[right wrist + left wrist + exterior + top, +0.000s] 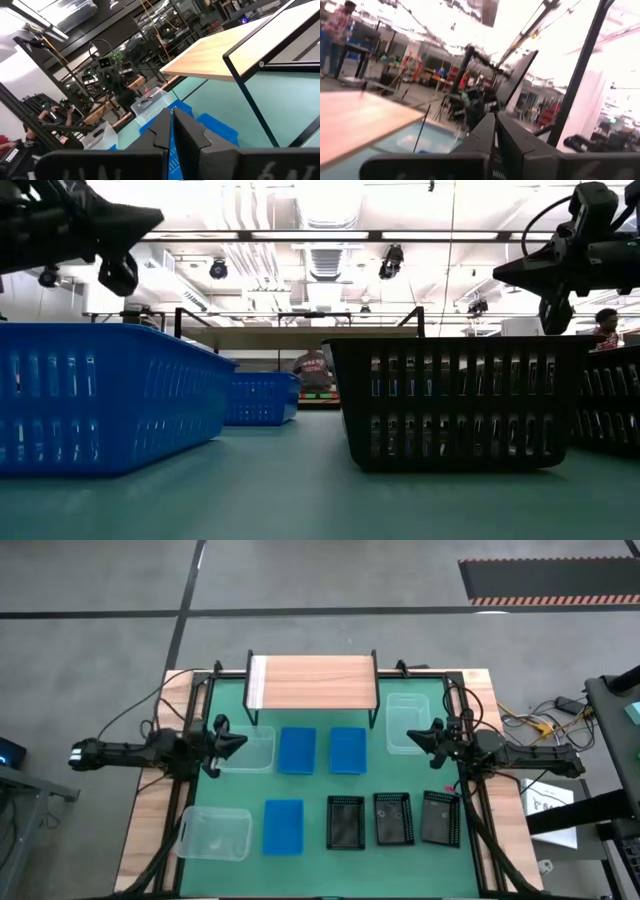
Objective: Stack baskets on shelf by color
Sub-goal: Put the top right blue bin on the shelf
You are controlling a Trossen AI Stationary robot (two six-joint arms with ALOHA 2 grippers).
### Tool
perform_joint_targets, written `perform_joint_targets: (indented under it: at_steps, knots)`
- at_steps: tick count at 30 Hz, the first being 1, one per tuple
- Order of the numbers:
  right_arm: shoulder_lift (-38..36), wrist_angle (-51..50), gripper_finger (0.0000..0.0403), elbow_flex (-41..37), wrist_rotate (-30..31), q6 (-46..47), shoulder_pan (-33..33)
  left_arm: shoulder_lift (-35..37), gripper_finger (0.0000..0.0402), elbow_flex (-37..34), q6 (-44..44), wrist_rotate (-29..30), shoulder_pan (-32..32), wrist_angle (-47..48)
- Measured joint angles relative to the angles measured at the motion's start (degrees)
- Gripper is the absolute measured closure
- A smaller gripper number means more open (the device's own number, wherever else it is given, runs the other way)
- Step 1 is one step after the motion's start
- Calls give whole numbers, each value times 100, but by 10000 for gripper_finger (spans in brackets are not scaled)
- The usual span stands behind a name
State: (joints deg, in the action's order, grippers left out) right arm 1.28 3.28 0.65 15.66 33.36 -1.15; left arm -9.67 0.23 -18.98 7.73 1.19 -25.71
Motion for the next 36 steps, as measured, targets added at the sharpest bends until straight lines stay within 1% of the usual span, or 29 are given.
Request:
perform_joint_targets:
  at_steps: [5, 8, 10, 13, 15, 19, 22, 28, 32, 34, 36]
  knots:
    - [2, 9, 392, -1, 1, -7, 0, 9, 400, 13, 25, 7, 0, -600]
    - [0, 25, 392, -1, 84, -113, 0, -28, 400, 26, 460, 152, 0, -1018]
    - [5, 59, 392, -1, 96, -373, 0, -31, 400, 35, 711, 290, 0, -1218]
    - [93, 444, 392, -1, 98, -771, 0, -53, 400, 37, 999, 313, 0, -1456]
    - [236, 917, 392, -1, 96, -1066, 0, -81, 400, 35, 1270, 326, 0, -1617]
    - [697, 2026, 392, -1, 41, -1701, 0, -222, 400, 39, 1743, 482, 1, -1988]
    - [1140, 2782, 392, -1, -185, -2091, 2, -332, 400, 39, 2227, 624, 0, -2379]
    - [2036, 3914, 392, -1, -572, -2577, 7, -447, 400, 39, 3504, 699, 1, -2843]
    - [2565, 4429, 392, -1, -837, -2889, 53, -469, 400, 24, 3723, 1007, 1, -2759]
    - [2800, 4629, 392, 13, -860, -3058, 127, -502, 400, 22, 3739, 1154, 0, -2606]
    - [3013, 4627, 392, 102, -861, -3255, 204, -576, 400, 22, 3735, 1280, 0, -2520]
